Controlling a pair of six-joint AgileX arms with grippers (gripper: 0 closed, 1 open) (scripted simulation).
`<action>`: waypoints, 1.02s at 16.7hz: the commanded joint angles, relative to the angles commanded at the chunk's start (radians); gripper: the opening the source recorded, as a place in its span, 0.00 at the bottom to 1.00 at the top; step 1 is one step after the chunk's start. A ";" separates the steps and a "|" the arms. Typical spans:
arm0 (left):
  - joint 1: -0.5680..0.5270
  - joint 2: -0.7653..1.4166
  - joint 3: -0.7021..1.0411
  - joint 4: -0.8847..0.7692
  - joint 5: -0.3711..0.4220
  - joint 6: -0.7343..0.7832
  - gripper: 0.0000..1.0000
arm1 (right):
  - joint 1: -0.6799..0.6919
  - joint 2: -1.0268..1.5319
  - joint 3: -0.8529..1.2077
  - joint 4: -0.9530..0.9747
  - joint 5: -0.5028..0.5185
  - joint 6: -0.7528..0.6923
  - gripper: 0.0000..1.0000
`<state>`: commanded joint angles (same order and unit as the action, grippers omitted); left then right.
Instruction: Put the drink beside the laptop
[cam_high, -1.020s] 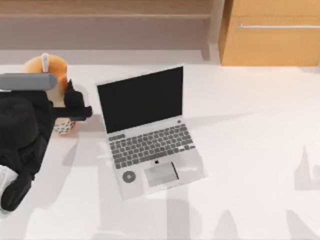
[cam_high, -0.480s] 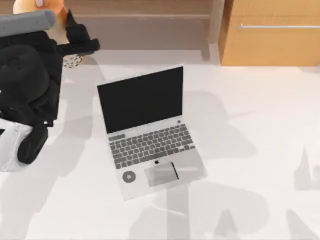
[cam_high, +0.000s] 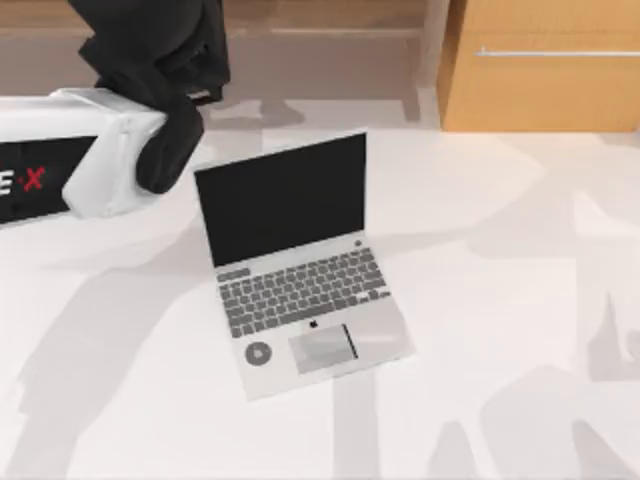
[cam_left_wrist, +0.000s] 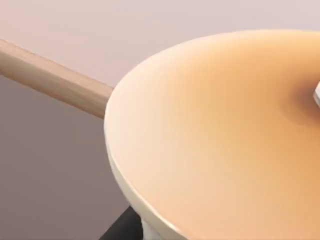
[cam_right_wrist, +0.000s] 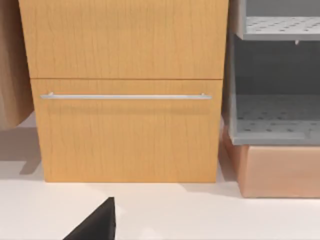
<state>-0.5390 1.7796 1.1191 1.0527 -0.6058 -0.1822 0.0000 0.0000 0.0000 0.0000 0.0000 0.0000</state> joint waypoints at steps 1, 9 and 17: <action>-0.024 0.012 0.034 -0.015 -0.025 -0.009 0.00 | 0.000 0.000 0.000 0.000 0.000 0.000 1.00; -0.219 0.115 0.187 -0.172 -0.207 -0.082 0.00 | 0.000 0.000 0.000 0.000 0.000 0.000 1.00; -0.548 0.246 0.146 -0.491 -0.426 -0.173 0.00 | 0.000 0.000 0.000 0.000 0.000 0.000 1.00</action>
<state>-1.0865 2.0255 1.2654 0.5618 -1.0322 -0.3556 0.0000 0.0000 0.0000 0.0000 0.0000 0.0000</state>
